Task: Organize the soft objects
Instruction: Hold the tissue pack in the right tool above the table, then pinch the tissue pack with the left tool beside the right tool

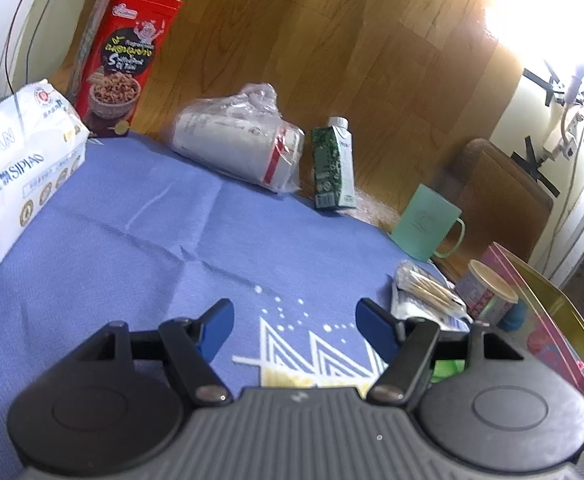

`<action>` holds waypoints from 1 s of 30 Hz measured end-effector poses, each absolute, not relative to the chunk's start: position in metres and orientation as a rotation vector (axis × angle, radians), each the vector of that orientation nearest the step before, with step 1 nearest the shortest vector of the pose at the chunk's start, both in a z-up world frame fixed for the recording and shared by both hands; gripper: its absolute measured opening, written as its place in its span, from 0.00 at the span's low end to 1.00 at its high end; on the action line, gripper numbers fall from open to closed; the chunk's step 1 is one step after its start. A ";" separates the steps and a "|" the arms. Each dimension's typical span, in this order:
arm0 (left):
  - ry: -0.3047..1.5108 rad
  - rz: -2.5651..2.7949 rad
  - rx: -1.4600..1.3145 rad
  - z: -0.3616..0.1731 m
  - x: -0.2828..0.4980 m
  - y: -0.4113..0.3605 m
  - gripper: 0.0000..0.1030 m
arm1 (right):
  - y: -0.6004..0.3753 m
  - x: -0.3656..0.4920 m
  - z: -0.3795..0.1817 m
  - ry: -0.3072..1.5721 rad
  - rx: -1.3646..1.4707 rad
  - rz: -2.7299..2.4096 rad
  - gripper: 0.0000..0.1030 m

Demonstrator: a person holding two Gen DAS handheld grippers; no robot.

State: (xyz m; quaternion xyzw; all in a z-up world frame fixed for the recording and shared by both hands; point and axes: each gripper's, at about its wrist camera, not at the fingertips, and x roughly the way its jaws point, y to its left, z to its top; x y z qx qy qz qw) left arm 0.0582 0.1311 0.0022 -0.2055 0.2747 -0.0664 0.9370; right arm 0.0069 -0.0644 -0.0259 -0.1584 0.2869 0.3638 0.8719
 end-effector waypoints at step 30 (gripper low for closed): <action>0.652 -0.371 -0.577 0.018 0.007 0.107 0.86 | -0.081 -0.032 -0.008 0.461 -0.302 0.685 0.73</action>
